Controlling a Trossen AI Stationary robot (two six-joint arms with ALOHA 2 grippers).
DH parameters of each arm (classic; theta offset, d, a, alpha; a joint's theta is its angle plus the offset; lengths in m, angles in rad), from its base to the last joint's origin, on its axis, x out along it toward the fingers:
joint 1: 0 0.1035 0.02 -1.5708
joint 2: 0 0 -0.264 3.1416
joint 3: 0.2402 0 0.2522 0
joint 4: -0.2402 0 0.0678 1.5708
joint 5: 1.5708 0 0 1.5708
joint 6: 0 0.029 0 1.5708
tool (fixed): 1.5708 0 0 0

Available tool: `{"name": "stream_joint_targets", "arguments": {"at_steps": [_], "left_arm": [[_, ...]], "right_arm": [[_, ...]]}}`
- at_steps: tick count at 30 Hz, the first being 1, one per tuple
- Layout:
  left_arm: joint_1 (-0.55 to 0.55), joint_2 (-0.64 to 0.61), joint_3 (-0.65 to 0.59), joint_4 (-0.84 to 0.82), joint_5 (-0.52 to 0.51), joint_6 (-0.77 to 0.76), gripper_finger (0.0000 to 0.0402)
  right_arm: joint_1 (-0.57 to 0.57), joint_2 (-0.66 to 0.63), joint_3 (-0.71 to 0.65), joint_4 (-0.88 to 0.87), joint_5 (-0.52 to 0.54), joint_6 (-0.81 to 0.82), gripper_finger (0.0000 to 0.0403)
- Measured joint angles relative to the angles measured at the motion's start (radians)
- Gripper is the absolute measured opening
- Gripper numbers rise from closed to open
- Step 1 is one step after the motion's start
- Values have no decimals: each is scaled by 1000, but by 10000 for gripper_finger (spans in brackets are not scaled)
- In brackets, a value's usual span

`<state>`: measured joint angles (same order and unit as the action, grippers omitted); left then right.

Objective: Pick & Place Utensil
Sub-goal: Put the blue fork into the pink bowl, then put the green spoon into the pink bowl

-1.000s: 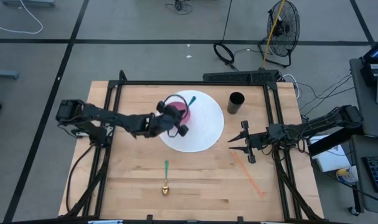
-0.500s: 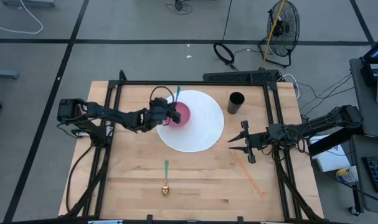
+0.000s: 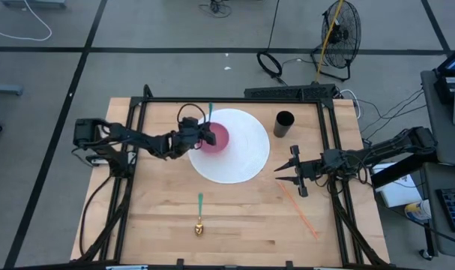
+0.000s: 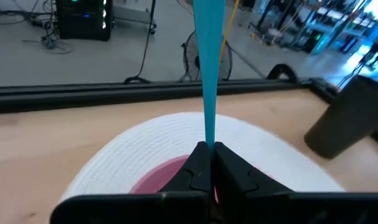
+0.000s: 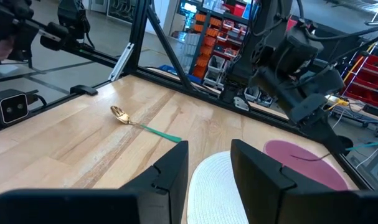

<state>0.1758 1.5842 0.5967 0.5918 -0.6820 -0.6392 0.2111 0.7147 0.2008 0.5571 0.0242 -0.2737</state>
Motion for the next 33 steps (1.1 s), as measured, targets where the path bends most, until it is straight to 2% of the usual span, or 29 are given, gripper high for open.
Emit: {"name": "stream_joint_targets", "arguments": {"at_steps": [8,16,24,33], "left_arm": [[12,87,5,54,1,-19,5],[16,91,5,57,2,-25,22],[16,91,5,56,2,-19,6],[24,91,7,56,2,-23,49]], "right_arm": [[0,0,0,-2,0,0,116],[0,0,0,-5,0,-3,116],[0,0,0,-5,0,-2,116],[0,0,0,-5,0,-3,116]]}}
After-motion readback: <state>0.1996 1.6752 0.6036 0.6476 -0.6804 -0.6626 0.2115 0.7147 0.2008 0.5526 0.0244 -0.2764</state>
